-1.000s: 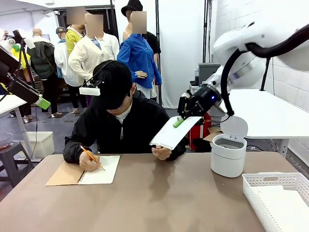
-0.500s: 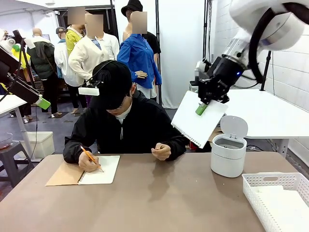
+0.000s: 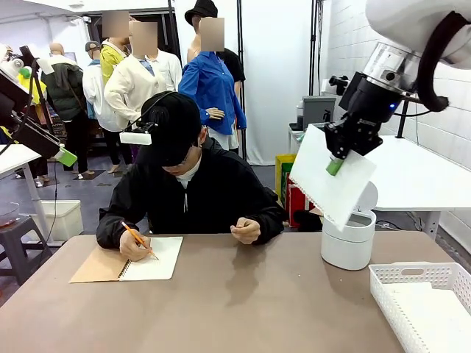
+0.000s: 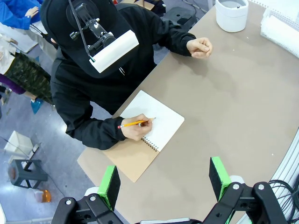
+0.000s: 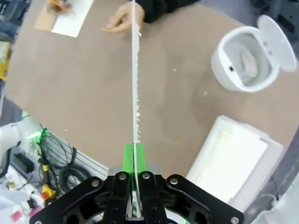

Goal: Sort the paper based on its condition.
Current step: If a person hands you a paper, place it in the Organizing basket , and if it's crumpled, put it in the Trash can.

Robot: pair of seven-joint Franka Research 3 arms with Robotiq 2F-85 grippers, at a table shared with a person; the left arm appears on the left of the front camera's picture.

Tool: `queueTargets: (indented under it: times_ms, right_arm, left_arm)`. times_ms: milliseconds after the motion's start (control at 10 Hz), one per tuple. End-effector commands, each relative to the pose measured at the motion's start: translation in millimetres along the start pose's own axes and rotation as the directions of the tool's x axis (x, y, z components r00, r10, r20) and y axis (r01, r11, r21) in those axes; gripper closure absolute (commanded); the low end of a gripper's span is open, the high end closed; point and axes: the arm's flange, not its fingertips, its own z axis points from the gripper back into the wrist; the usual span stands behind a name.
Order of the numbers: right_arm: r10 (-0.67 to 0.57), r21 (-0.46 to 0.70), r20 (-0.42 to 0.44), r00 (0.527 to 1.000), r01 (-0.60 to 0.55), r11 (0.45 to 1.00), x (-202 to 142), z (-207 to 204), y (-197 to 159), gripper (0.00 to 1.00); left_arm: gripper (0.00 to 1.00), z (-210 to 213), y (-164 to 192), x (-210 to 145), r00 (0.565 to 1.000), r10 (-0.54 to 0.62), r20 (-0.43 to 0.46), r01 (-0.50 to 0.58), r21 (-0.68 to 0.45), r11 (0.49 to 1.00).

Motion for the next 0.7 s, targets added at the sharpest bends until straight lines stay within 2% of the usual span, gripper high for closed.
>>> queueTargets:
  times_ms: [0,200,300,400,600]
  right_arm:
    - [-0.081,-0.045,-0.014,0.997,0.08,0.996,-20,-4,-12,1.0]
    - [-0.105,-0.006,-0.035,0.994,0.104,0.995,-36,-12,-31,1.0]
    - [-0.092,0.063,-0.037,0.995,0.094,0.994,-22,-10,-39,1.0]
    - [-0.088,-0.028,-0.03,0.996,0.088,0.996,-27,-7,-25,1.0]
    - [-0.088,-0.028,-0.03,0.996,0.088,0.996,-27,-7,-25,1.0]
  left_arm:
    - [0.0,0,0,0,1.0,0.0,0.001,0.0,-0.001,1.0]
    - [0.0,0,0,0,1.0,0.0,0.001,0.0,-0.001,1.0]
    - [0.0,0,0,0,1.0,0.0,0.001,0.0,-0.001,1.0]
    - [0.0,0,0,0,1.0,0.0,0.001,0.0,-0.001,1.0]
    - [0.0,0,0,0,1.0,0.0,0.001,0.0,-0.001,1.0]
